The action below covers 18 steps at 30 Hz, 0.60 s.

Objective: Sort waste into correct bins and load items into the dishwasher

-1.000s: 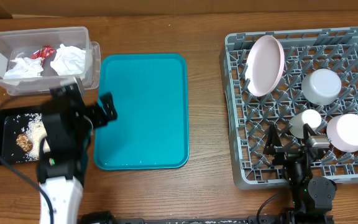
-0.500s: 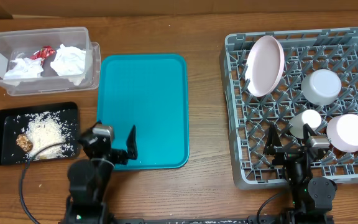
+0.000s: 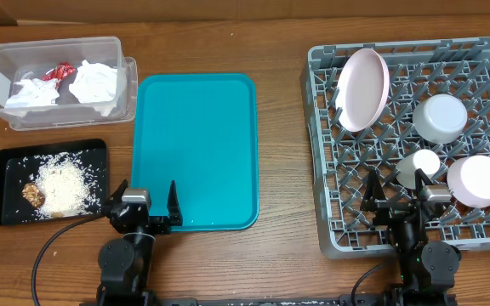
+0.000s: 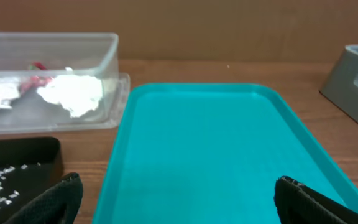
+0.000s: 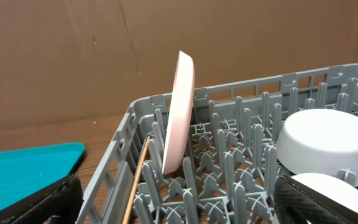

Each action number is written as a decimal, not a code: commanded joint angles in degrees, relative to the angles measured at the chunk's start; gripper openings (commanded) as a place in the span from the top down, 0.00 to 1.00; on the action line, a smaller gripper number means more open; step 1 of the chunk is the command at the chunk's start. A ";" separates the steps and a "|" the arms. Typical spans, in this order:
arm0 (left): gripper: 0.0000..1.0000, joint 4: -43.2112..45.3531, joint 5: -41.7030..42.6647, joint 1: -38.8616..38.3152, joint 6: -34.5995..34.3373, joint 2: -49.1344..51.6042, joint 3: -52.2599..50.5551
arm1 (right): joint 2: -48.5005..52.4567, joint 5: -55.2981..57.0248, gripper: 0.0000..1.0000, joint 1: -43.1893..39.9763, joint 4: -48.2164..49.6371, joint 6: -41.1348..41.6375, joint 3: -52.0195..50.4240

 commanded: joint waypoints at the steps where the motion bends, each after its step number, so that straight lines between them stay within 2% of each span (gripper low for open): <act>1: 0.00 0.04 -2.25 1.03 -0.57 -2.78 -0.24 | -0.57 0.57 0.00 -0.35 0.37 -0.39 -0.59; 6: 0.00 0.11 -2.25 2.73 -0.50 -5.84 -0.24 | -0.57 0.57 0.00 -0.35 0.37 -0.39 -0.59; 18: 0.00 0.13 -2.21 3.43 0.72 -5.75 -0.24 | -0.57 0.57 0.00 -0.35 0.37 -0.39 -0.59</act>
